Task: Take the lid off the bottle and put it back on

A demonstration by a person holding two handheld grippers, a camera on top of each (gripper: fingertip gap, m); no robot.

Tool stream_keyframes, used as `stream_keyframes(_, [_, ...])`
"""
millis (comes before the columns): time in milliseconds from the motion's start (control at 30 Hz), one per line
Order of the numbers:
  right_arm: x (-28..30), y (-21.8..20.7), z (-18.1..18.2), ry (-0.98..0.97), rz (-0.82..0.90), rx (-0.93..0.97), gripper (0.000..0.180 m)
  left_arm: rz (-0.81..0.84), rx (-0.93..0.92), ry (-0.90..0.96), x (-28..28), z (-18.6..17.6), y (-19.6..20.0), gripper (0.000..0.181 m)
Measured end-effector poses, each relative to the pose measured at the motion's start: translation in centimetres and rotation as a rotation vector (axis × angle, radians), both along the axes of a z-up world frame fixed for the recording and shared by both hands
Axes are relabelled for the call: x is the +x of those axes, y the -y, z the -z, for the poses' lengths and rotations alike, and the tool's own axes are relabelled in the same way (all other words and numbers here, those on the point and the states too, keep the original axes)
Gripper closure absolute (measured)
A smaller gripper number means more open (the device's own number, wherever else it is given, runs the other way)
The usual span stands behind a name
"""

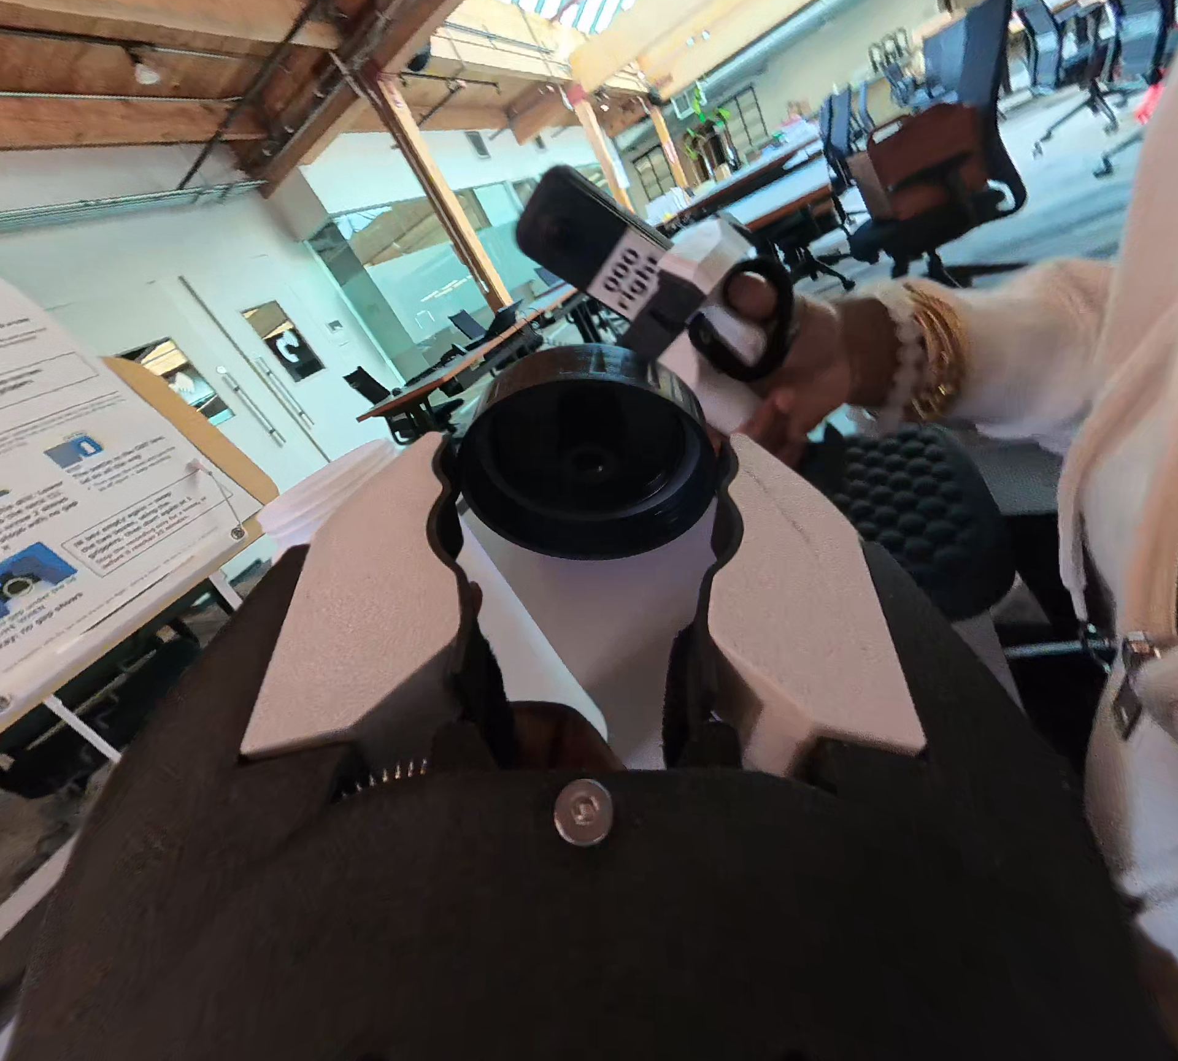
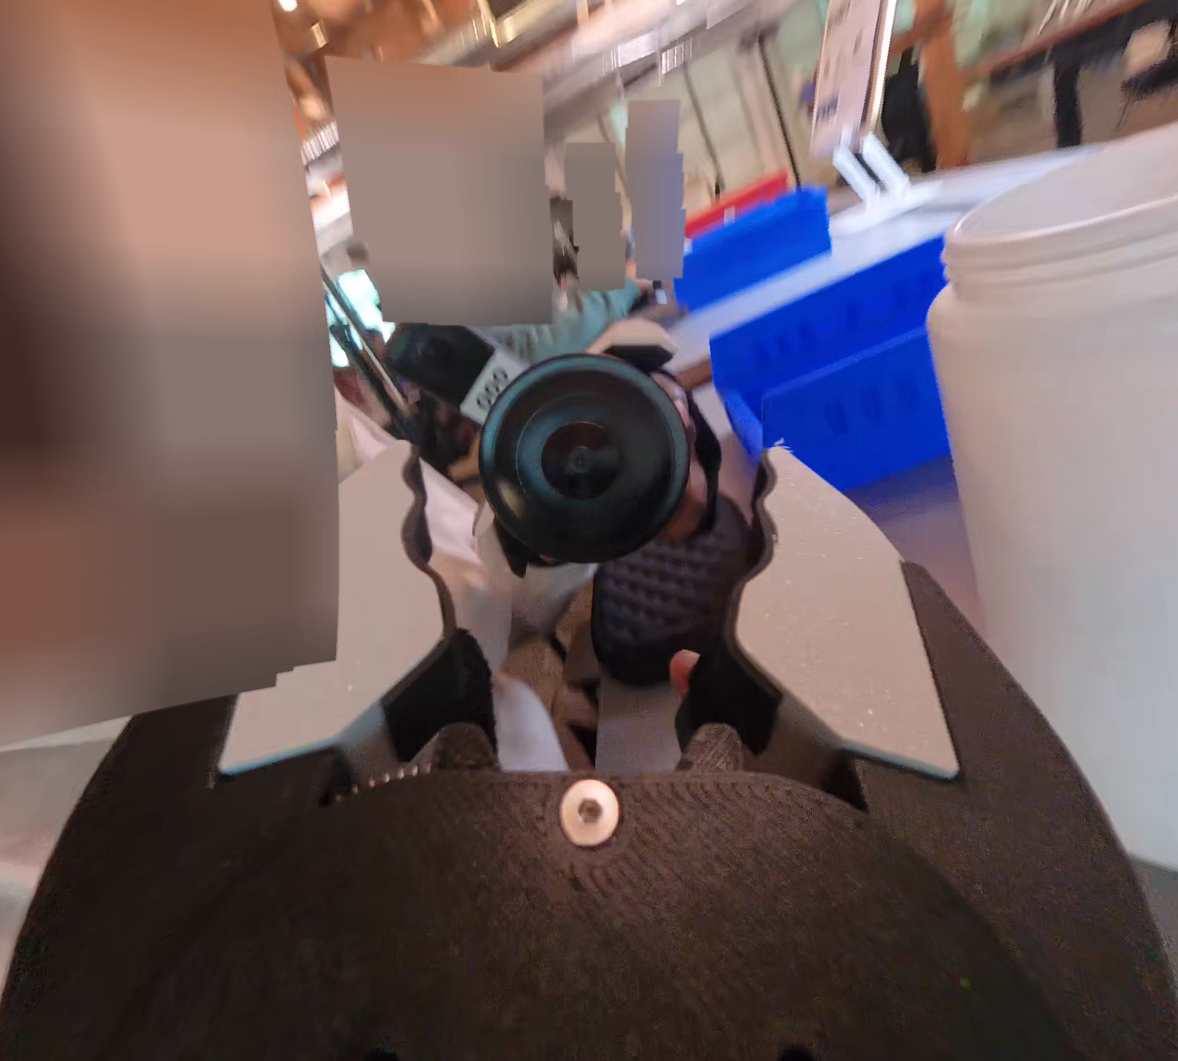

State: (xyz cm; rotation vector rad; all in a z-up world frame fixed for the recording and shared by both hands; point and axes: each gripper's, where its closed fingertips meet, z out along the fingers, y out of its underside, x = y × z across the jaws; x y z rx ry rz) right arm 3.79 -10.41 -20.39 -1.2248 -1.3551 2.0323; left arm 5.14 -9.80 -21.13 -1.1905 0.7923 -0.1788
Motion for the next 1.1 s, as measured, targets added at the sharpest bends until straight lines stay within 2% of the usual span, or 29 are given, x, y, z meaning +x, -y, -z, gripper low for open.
stream_keyframes(33, [-0.1, 0.3, 0.5, 0.056, -0.021, 0.045, 0.079, 0.009, -0.001, -0.033, 0.1, 0.3, 0.1, 0.103])
stream_keyframes(167, [-0.3, 0.9, 1.3, 0.159, -0.047, 0.178, 0.099, -0.038, 0.02, -0.145, 0.0, 0.9, -0.4, 0.103])
stream_keyframes(267, [-0.5, 0.9, 1.9, 0.2, -0.031, 0.255, 0.11, -0.04, 0.038, -0.162, 0.2, 0.8, -0.6, 0.103])
stream_keyframes(400, [-0.5, 0.5, 0.9, 0.147, 0.006, 0.285, 0.111, -0.085, 0.041, -0.1, -0.1, -0.2, -1.1, 0.103])
stream_keyframes(533, [0.6, -1.8, -2.3, 0.111, 0.063, 0.475, 0.109, -0.217, -0.109, 0.15, -3.4, -1.5, -3.4, 0.078])
stream_keyframes(600, [1.0, -3.6, -4.1, 0.12, 0.073, 0.693, 0.111, -0.307, -0.223, 0.264, -5.7, -1.1, -5.5, 0.059])
stream_keyframes(633, [1.0, -4.8, -4.5, 0.149, 0.059, 0.827, 0.111, -0.331, -0.271, 0.287, -6.4, -0.7, -6.6, 0.057])
stream_keyframes(700, [0.2, -8.0, -4.8, 0.256, 0.045, 1.066, 0.111, -0.34, -0.349, 0.298, -6.7, 0.3, -8.6, 0.056])
stream_keyframes(800, [-1.8, -10.7, -4.4, 0.404, -0.085, 1.279, 0.111, -0.318, -0.458, 0.293, -5.8, 2.5, -11.1, 0.056])
stream_keyframes(900, [-4.1, -11.2, -3.7, 0.496, -0.227, 1.36, 0.111, -0.35, -0.503, 0.223, -5.9, 4.6, -12.8, 0.059])
stream_keyframes(1033, [-5.4, -11.5, -1.8, 0.65, -0.38, 1.432, 0.111, -0.312, -0.539, 0.198, -5.4, 7.3, -13.7, 0.094])
stream_keyframes(1100, [-5.4, -11.7, -1.1, 0.705, -0.427, 1.449, 0.111, -0.296, -0.529, 0.225, -5.3, 7.5, -13.7, 0.094])
